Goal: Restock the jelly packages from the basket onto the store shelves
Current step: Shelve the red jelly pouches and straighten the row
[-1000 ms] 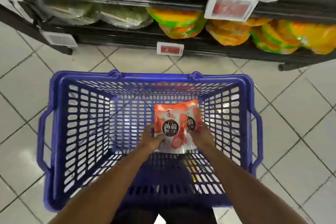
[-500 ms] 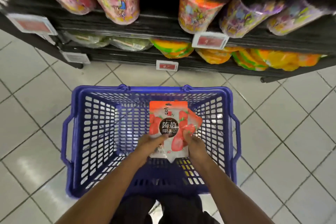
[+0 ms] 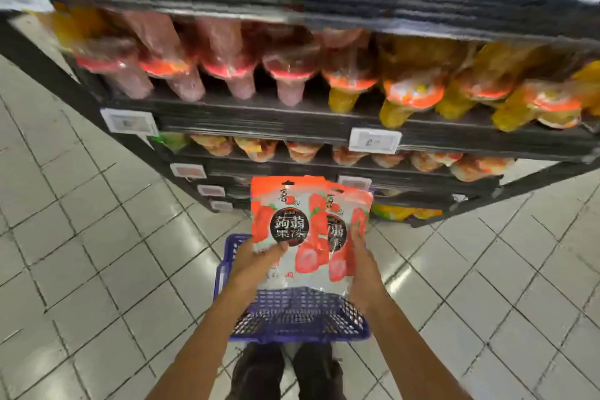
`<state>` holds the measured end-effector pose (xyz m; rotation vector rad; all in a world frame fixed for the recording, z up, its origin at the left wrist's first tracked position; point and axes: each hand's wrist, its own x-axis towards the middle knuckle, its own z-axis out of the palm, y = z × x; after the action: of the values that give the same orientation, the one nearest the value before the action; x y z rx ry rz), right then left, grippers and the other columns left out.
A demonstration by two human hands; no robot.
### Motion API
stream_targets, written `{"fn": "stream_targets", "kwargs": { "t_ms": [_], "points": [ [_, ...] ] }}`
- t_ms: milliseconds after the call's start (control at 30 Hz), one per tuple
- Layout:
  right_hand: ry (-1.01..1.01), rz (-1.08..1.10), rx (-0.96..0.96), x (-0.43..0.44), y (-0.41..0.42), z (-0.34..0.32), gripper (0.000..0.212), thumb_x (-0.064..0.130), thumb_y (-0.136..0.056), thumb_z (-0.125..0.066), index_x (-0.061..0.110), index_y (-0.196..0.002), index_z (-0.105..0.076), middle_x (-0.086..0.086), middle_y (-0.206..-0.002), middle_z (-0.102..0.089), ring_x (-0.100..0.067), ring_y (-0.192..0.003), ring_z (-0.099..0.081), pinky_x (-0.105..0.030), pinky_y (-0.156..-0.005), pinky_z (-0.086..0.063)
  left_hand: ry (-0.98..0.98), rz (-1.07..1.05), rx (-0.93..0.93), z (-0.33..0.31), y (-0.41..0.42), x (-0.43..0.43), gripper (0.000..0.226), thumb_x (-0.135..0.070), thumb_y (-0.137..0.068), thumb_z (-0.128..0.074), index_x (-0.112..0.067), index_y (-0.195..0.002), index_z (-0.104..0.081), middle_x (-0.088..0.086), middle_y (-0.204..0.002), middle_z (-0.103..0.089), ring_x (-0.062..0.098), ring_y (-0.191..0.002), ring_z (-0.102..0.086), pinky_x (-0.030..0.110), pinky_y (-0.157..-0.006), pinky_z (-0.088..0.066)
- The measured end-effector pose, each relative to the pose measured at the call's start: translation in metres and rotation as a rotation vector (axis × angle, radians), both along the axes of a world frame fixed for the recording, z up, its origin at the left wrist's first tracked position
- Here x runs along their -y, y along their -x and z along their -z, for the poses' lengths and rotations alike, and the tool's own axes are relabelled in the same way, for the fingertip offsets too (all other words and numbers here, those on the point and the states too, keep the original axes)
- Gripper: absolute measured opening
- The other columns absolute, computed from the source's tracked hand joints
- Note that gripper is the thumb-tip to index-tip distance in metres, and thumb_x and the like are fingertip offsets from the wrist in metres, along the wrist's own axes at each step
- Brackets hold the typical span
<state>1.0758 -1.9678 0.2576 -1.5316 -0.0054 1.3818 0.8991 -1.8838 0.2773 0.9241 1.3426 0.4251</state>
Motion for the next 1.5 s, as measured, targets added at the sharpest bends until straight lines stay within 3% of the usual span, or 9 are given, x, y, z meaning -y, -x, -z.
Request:
{"fn": "stream_targets", "kwargs": {
  "t_ms": [100,200,367,500,767,1033,1233,1400,1500],
  "points": [
    [-0.159,-0.062,0.029,-0.006,-0.003,-0.073,0.031,0.028,-0.077,-0.079,0.011,-0.097,-0.062,-0.005,-0.080,-0.069,-0.023,-0.080,-0.063,-0.038,-0.079,-0.050,-0.113,-0.010,0.045,-0.077,0.009,-0.009,0.018,-0.008,-0.087,-0.071,-0.012,-0.105,-0.069,0.008,-0.098,-0.076,0.024,-0.090,-0.070,0.039,-0.081,-0.056],
    [-0.261,-0.160,0.141,-0.016,-0.008,-0.138,0.032,0.005,-0.068,-0.081,0.016,-0.091,-0.062,-0.002,-0.069,-0.065,-0.019,-0.070,-0.062,-0.027,-0.063,-0.052,-0.225,-0.019,0.060,-0.141,0.014,-0.022,0.014,-0.012,-0.085,-0.074,-0.021,-0.094,-0.069,-0.011,-0.082,-0.077,0.005,-0.075,-0.072,0.017,-0.058,-0.053],
    [-0.390,-0.119,0.344,-0.043,-0.013,-0.227,0.032,0.023,-0.052,-0.085,0.010,-0.073,-0.064,-0.003,-0.058,-0.065,-0.013,-0.051,-0.061,-0.026,-0.053,-0.052,-0.437,-0.017,0.100,-0.221,0.022,-0.042,0.006,-0.029,-0.082,-0.076,-0.034,-0.081,-0.072,-0.016,-0.069,-0.072,-0.003,-0.061,-0.066,0.009,-0.051,-0.046],
    [-0.467,-0.147,0.461,-0.064,-0.014,-0.272,0.020,0.019,-0.066,-0.086,0.018,-0.067,-0.067,-0.002,-0.059,-0.066,-0.013,-0.053,-0.061,-0.024,-0.052,-0.052,-0.548,-0.035,0.184,-0.260,0.031,-0.056,0.027,-0.037,-0.081,-0.076,-0.035,-0.107,-0.070,-0.008,-0.098,-0.076,0.006,-0.085,-0.072,0.016,-0.064,-0.054],
    [-0.524,-0.095,0.624,-0.099,0.008,-0.313,0.029,0.045,-0.064,-0.085,0.028,-0.083,-0.070,0.003,-0.080,-0.074,-0.012,-0.074,-0.069,-0.027,-0.068,-0.054,-0.555,-0.056,0.243,-0.283,0.062,-0.100,0.036,-0.029,-0.079,-0.077,-0.037,-0.113,-0.065,-0.004,-0.109,-0.075,0.015,-0.098,-0.072,0.022,-0.070,-0.057],
    [-0.576,-0.009,0.695,-0.149,0.050,-0.325,0.037,0.032,-0.074,-0.083,0.052,-0.100,-0.065,0.016,-0.099,-0.074,-0.001,-0.090,-0.070,-0.017,-0.073,-0.057,-0.558,-0.014,0.252,-0.297,0.097,-0.160,0.051,-0.035,-0.071,-0.078,-0.030,-0.119,-0.062,-0.006,-0.109,-0.074,0.016,-0.100,-0.072,0.040,-0.084,-0.059],
    [-0.587,0.092,0.771,-0.189,0.064,-0.338,0.036,0.025,-0.075,-0.085,0.033,-0.105,-0.068,0.004,-0.100,-0.075,-0.015,-0.096,-0.071,-0.043,-0.089,-0.057,-0.545,0.033,0.245,-0.304,0.110,-0.189,0.050,-0.037,-0.070,-0.078,-0.029,-0.116,-0.063,-0.005,-0.107,-0.075,0.016,-0.098,-0.072,0.042,-0.082,-0.060],
    [-0.535,0.196,0.865,-0.230,0.073,-0.345,0.038,0.026,-0.066,-0.090,0.037,-0.087,-0.061,0.017,-0.087,-0.068,0.010,-0.086,-0.060,-0.010,-0.081,-0.048,-0.554,0.065,0.258,-0.309,0.111,-0.198,0.048,-0.039,-0.070,-0.077,-0.030,-0.114,-0.063,-0.007,-0.104,-0.076,0.012,-0.094,-0.073,0.029,-0.070,-0.061],
    [-0.505,0.273,0.868,-0.249,0.081,-0.339,0.047,0.024,-0.068,-0.090,0.034,-0.101,-0.058,0.017,-0.096,-0.068,0.011,-0.092,-0.059,-0.019,-0.085,-0.050,-0.552,0.071,0.309,-0.312,0.110,-0.203,0.050,-0.037,-0.071,-0.077,-0.026,-0.118,-0.063,-0.005,-0.106,-0.076,0.013,-0.095,-0.073,0.023,-0.069,-0.059]
  ]
}}
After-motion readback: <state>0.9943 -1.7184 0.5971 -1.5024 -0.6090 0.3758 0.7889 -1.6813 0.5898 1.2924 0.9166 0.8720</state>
